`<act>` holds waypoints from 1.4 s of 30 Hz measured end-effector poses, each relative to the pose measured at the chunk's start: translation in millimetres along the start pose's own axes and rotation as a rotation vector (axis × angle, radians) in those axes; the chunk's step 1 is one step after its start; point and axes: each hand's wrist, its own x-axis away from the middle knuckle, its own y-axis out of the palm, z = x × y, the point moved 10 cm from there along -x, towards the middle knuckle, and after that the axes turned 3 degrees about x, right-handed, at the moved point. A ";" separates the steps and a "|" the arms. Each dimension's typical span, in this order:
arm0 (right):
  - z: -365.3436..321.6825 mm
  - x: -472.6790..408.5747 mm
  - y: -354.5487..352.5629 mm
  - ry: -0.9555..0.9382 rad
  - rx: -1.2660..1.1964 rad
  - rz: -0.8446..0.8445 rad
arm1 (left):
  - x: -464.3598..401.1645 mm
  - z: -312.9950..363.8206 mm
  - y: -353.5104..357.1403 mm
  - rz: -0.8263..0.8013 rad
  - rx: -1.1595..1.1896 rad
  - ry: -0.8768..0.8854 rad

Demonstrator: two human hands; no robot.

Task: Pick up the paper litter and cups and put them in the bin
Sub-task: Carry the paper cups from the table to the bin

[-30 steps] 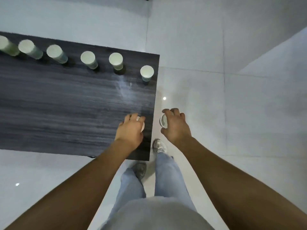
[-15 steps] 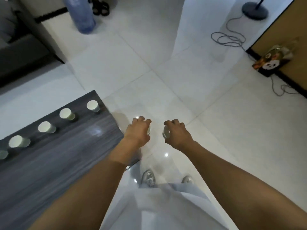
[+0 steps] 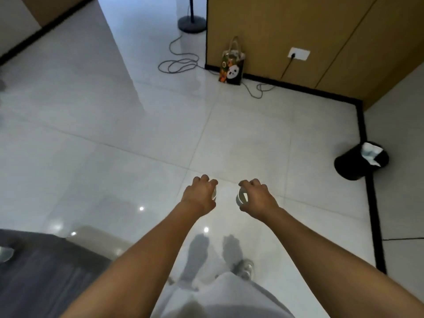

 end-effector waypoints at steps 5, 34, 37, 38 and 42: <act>149.5 10.5 -53.5 0.147 -0.080 0.073 | -61.5 141.6 22.4 -0.041 -0.069 0.145; 624.4 -91.5 -277.5 0.727 -0.464 0.299 | -428.8 645.9 40.1 -0.296 -0.377 0.696; 672.2 -109.4 -290.9 0.747 -0.482 0.279 | -461.0 687.8 53.9 -0.319 -0.387 0.694; 689.6 -115.3 -296.2 0.749 -0.487 0.279 | -472.0 704.3 58.2 -0.317 -0.388 0.694; 766.2 -142.1 -320.1 0.747 -0.517 0.267 | -519.5 774.6 74.3 -0.322 -0.366 0.680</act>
